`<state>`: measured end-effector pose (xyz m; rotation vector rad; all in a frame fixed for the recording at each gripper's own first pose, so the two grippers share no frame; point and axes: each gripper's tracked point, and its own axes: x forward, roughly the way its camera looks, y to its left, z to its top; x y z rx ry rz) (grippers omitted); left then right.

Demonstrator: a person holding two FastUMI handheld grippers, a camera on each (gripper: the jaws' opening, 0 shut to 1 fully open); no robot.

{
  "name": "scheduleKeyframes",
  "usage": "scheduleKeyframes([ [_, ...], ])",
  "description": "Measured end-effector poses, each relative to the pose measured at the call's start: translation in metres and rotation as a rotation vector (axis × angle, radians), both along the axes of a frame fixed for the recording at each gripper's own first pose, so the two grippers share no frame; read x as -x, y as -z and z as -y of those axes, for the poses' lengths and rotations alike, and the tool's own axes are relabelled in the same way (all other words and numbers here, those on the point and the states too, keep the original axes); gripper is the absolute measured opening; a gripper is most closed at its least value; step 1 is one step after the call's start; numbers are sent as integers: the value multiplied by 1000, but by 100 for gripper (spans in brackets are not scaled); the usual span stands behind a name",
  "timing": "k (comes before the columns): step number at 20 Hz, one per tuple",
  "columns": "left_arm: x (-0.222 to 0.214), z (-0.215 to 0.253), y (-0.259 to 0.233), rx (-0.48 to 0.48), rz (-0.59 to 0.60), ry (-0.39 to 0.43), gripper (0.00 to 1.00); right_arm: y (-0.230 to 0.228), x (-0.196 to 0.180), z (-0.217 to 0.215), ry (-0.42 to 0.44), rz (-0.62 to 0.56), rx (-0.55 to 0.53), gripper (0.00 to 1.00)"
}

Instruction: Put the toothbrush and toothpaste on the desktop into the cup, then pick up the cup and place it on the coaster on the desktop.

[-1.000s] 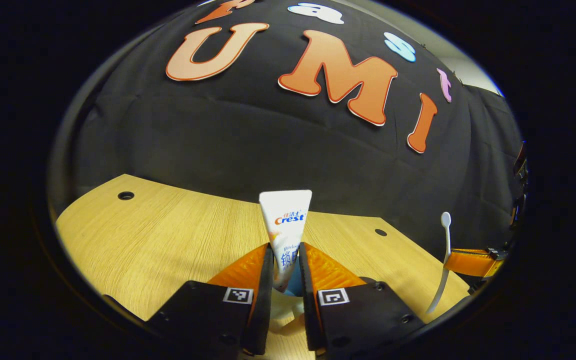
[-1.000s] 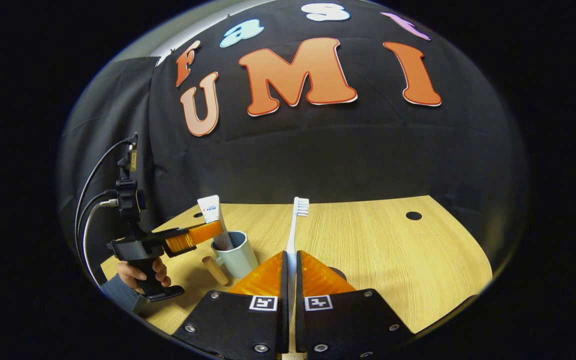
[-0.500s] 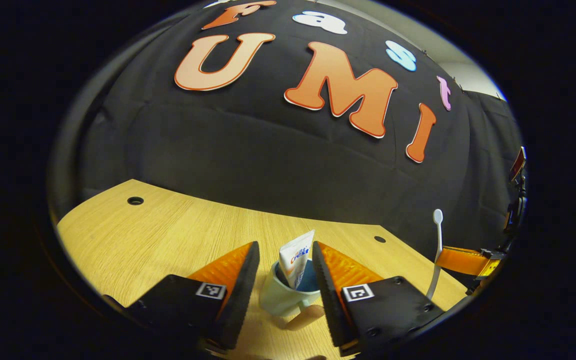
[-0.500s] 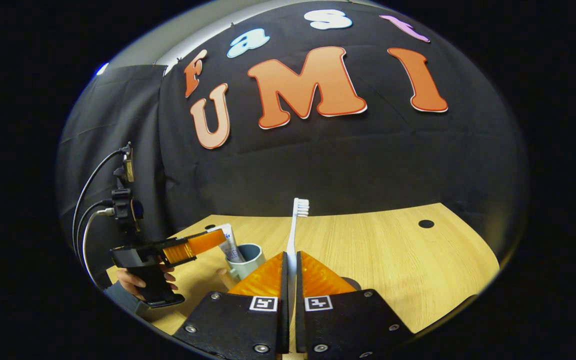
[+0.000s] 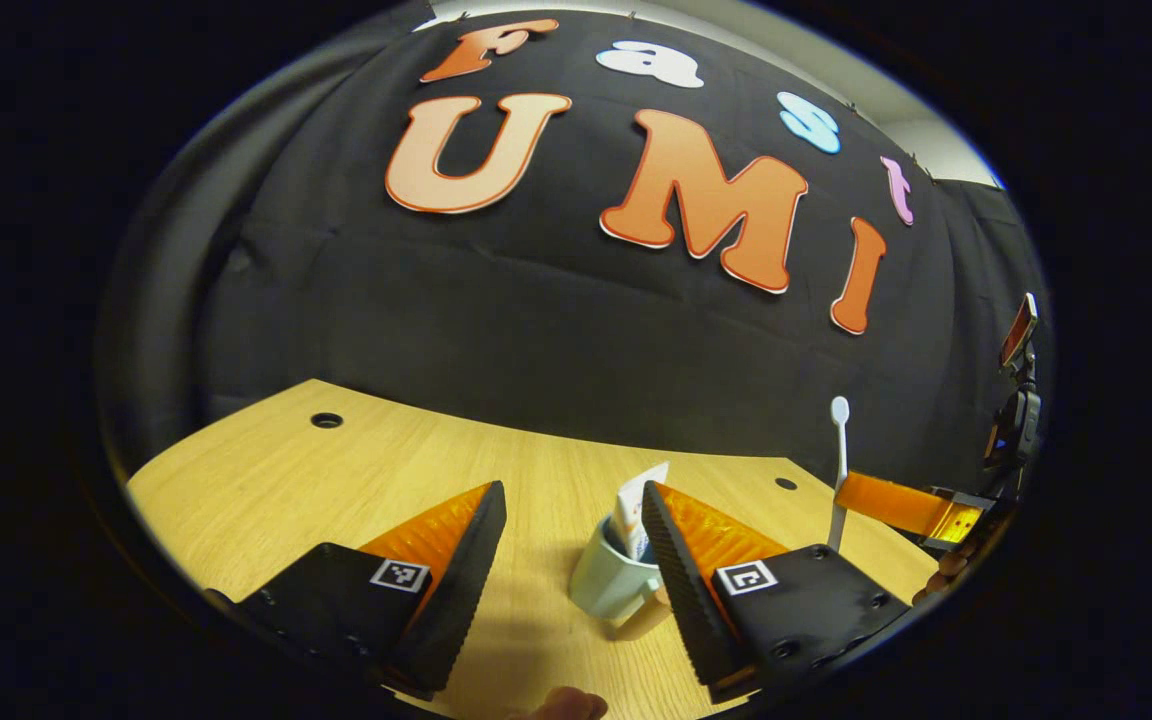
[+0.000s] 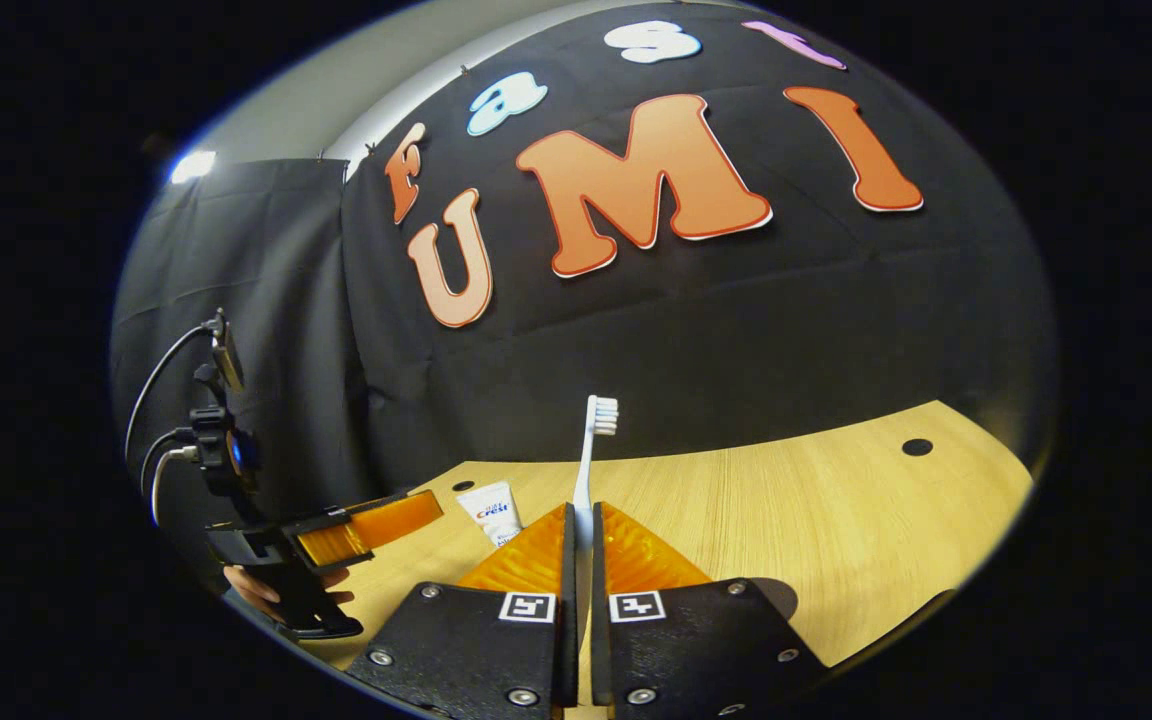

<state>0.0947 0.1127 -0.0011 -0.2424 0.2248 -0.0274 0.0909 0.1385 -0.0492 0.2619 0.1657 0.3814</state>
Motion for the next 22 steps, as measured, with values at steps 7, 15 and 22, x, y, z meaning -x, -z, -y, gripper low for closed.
scheduleKeyframes([
  [7, 20, -27, -3, 0, 21, -72, 90, 10, -24, -13, -13, 0, -102, 5],
  [15, 31, -47, 12, 24, 1, -124, 90, -19, -52, -16, 31, 105, -255, 5],
  [22, 30, -55, 21, 39, -9, -146, 90, -5, -77, -16, 101, 117, -301, 6],
])
